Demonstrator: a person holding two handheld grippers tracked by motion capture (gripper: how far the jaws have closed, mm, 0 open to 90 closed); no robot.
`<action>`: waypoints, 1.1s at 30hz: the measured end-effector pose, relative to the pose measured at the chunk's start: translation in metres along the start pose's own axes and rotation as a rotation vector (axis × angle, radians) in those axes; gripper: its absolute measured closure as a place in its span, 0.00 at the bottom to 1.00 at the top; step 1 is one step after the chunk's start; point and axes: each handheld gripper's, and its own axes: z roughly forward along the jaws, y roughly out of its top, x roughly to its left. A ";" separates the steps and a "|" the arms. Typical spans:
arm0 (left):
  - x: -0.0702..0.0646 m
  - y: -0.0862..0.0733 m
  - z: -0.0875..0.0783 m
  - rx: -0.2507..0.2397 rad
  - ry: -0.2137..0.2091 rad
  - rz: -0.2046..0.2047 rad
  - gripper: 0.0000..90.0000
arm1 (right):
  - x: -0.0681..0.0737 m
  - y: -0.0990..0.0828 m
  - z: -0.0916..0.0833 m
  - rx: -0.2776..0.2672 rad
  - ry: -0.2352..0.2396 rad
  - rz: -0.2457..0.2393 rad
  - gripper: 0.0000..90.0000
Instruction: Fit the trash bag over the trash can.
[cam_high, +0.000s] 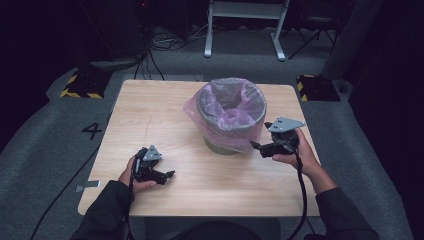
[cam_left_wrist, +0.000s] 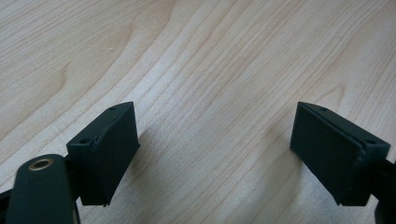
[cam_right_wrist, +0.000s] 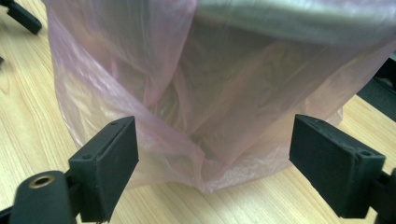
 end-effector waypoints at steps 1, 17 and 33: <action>0.000 0.000 0.000 0.001 0.000 0.002 0.17 | 0.000 0.000 0.000 0.000 0.000 0.000 0.18; 0.000 0.000 0.000 0.001 0.000 0.001 0.17 | 0.001 -0.025 0.008 0.089 -0.010 -0.021 0.18; 0.000 0.000 0.000 0.000 0.001 -0.001 0.17 | 0.004 -0.058 0.019 0.198 -0.001 -0.014 0.19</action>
